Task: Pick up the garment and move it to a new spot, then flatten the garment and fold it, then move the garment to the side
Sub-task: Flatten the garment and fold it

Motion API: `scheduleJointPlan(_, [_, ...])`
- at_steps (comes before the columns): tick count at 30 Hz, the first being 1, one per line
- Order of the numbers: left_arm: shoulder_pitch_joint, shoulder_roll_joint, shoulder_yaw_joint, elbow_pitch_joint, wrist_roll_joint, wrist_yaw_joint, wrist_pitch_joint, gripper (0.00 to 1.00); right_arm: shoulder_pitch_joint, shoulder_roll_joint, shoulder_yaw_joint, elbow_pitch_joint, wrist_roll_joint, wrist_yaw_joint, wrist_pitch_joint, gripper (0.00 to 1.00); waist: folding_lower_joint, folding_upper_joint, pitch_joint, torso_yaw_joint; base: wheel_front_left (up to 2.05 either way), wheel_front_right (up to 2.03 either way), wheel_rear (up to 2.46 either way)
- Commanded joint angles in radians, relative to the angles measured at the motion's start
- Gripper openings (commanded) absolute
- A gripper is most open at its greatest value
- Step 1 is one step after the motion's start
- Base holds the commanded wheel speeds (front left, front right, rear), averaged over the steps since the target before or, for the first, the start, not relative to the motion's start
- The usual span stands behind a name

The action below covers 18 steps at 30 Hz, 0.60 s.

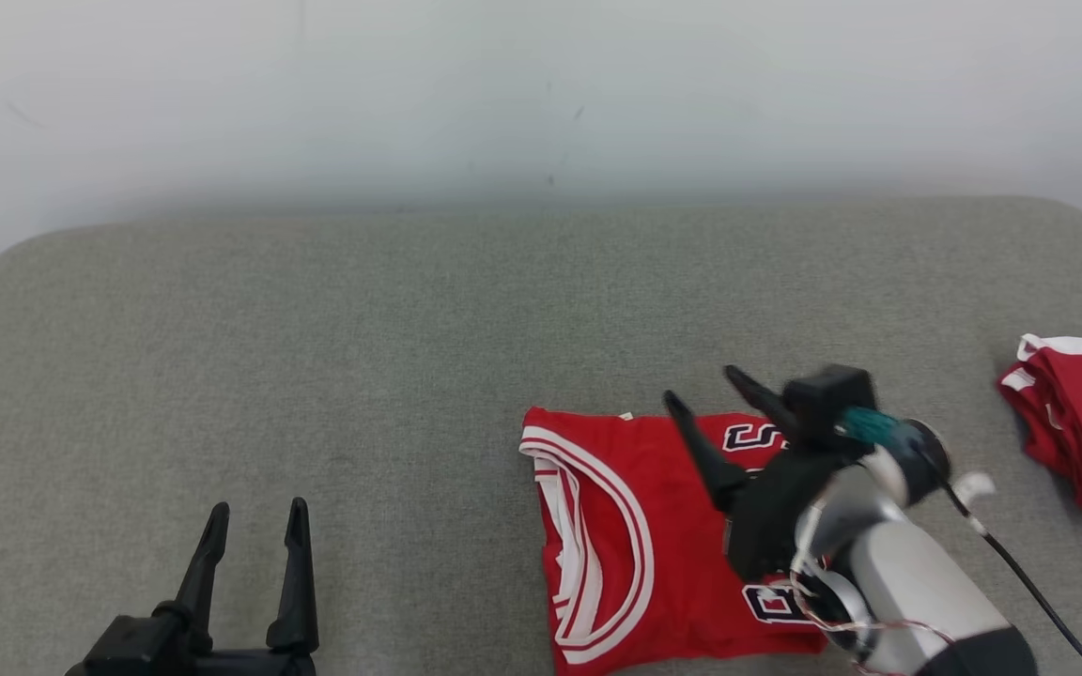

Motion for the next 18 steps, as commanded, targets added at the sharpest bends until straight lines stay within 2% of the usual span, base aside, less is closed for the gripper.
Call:
scheduleJointPlan(1, [0.014, 0.000, 0.004, 0.002, 0.009, 0.002, 0.000, 1.00, 0.036, -0.009, -0.033, -0.011, -0.028, -0.003, -0.038, 1.00, 0.0001, 0.0000, -0.019, -0.019, 0.00, 0.00, 0.00])
scheduleJointPlan(7, [0.025, 0.000, 0.017, 0.012, 0.011, 0.008, 0.000, 1.00, 0.175, -0.017, -0.205, -0.066, -0.125, -0.003, -0.178, 1.00, 0.0001, 0.0000, -0.051, -0.052, 0.00, 0.00, 0.00])
scheduleJointPlan(9, [0.025, 0.000, 0.022, 0.015, 0.010, 0.009, 0.000, 1.00, 0.209, -0.012, -0.228, -0.093, -0.113, -0.003, -0.232, 1.00, 0.0001, 0.0000, -0.057, -0.062, 0.00, 0.00, 0.00])
scheduleJointPlan(13, [0.029, 0.000, 0.032, 0.018, 0.006, 0.011, 0.000, 1.00, 0.272, -0.048, -0.265, -0.107, -0.113, -0.003, -0.321, 1.00, 0.0001, 0.0000, -0.066, -0.076, 0.00, 0.00, 0.00])
scheduleJointPlan(18, [0.047, 0.000, 0.047, 0.021, -0.001, 0.019, 0.000, 1.00, 0.324, -0.059, -0.287, -0.095, -0.120, -0.003, -0.380, 1.00, 0.0001, 0.0000, -0.076, -0.087, 0.00, 0.00, 0.00])
